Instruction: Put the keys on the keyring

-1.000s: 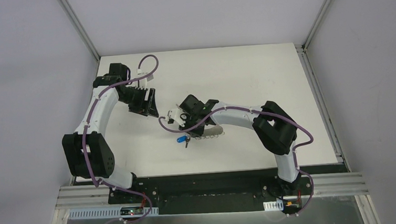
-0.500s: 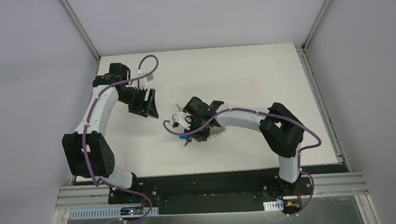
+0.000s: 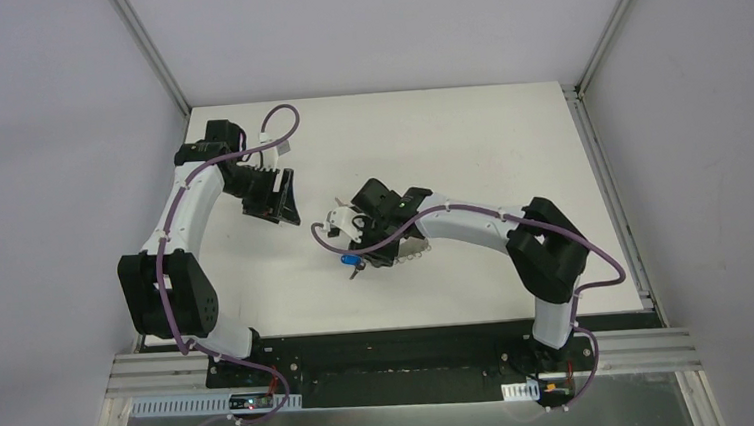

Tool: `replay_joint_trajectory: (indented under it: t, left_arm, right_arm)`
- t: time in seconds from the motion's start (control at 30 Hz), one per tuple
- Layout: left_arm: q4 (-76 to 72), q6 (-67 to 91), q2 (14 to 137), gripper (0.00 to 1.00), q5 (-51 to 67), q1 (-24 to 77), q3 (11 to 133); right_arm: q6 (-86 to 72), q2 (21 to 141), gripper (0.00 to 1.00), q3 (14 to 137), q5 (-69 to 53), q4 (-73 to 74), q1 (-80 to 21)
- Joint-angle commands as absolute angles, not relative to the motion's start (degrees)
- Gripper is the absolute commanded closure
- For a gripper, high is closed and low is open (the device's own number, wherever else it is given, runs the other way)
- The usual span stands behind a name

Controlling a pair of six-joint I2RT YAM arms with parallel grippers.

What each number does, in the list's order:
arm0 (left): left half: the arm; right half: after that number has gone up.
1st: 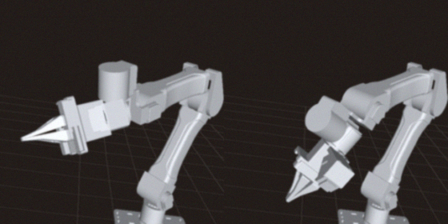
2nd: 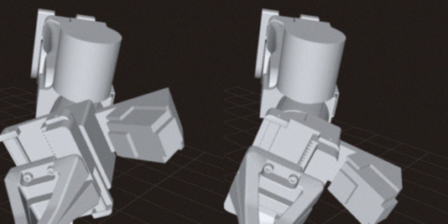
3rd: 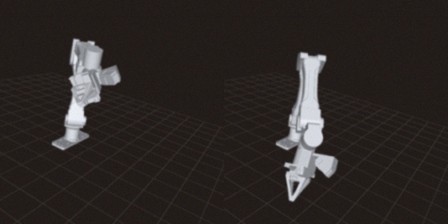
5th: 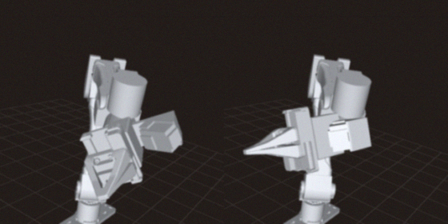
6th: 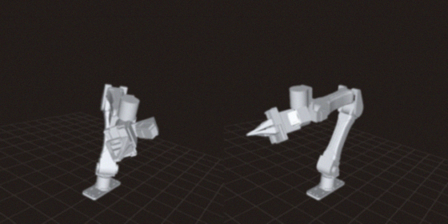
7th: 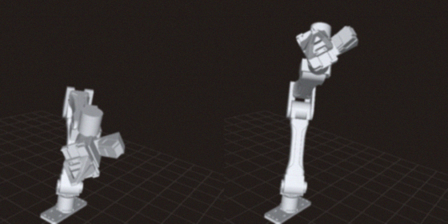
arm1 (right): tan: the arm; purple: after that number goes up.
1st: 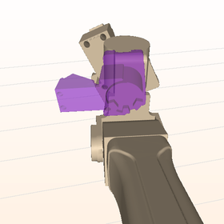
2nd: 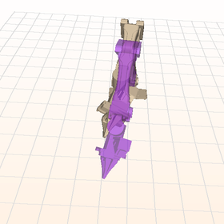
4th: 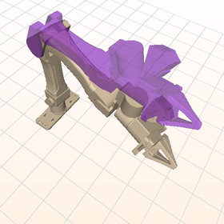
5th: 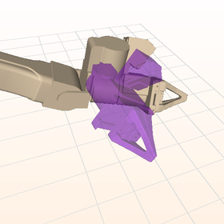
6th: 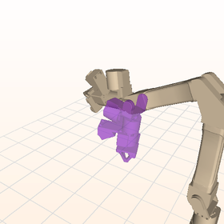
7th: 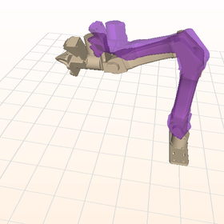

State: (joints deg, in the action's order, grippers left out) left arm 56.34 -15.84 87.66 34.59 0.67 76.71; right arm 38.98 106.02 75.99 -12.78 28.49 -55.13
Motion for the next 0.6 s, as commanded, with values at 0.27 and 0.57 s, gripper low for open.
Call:
replay_joint_trajectory:
  t: [0.27, 0.57]
  left_arm:
    - [57.76, -17.24, 85.00, 0.34, 34.99, 0.35, 77.61]
    - [57.71, -17.42, 84.81, 0.34, 35.22, -1.75, 77.62]
  right_arm:
    - [35.97, 109.10, 0.65, 82.56, -14.59, 29.72, -55.60]
    - [35.52, 111.52, 0.68, 83.61, -13.97, 29.59, -56.36]
